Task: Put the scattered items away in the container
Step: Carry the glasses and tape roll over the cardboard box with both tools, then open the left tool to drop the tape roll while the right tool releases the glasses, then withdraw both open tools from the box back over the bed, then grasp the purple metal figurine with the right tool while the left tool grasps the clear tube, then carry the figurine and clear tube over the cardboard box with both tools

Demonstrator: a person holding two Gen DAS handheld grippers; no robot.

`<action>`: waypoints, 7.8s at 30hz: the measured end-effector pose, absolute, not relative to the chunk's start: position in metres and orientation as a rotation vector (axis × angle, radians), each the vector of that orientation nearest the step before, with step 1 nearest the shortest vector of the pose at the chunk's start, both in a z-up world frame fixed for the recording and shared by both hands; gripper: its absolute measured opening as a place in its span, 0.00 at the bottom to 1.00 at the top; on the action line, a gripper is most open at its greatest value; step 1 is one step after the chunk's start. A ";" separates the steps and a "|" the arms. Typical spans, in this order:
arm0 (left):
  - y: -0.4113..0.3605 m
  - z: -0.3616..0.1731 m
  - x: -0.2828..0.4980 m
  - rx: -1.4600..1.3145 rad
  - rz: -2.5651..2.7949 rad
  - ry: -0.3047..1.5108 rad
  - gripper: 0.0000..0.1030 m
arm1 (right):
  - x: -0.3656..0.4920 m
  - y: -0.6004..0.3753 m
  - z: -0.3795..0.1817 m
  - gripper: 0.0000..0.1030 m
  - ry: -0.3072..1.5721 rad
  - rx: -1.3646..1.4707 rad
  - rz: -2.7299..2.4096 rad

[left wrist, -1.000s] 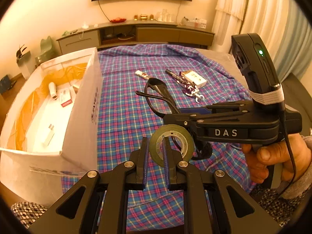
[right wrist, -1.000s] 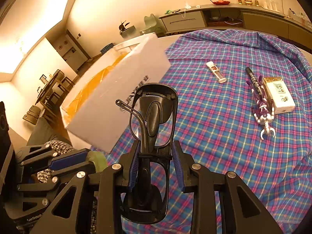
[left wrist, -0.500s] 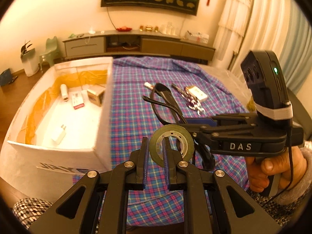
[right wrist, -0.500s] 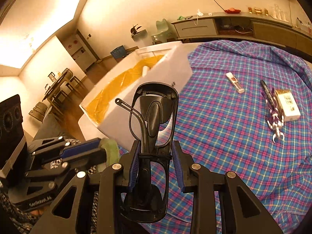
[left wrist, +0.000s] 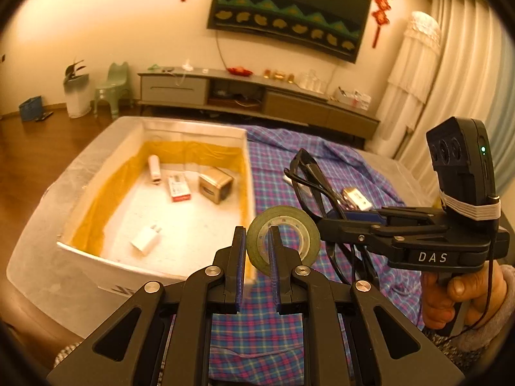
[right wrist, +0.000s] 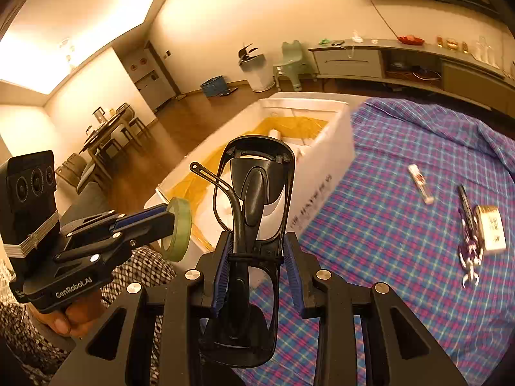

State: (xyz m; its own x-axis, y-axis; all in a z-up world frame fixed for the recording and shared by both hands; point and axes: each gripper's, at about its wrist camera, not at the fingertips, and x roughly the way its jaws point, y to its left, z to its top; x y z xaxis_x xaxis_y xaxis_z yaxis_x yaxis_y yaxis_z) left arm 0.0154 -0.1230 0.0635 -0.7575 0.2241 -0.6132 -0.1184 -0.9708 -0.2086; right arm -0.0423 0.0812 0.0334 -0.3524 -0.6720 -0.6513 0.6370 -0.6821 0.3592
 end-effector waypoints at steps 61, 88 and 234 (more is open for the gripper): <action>-0.209 -0.001 -0.086 -1.430 2.723 -0.312 0.27 | -0.151 -0.080 -0.010 0.34 0.505 1.230 -1.984; -0.198 0.024 -0.064 -1.415 2.780 -0.234 0.28 | -0.145 -0.077 0.010 0.39 0.445 1.230 -1.953; -0.064 0.051 0.014 -1.074 2.598 -0.240 0.19 | -0.010 0.139 0.006 0.19 -0.247 1.084 -2.079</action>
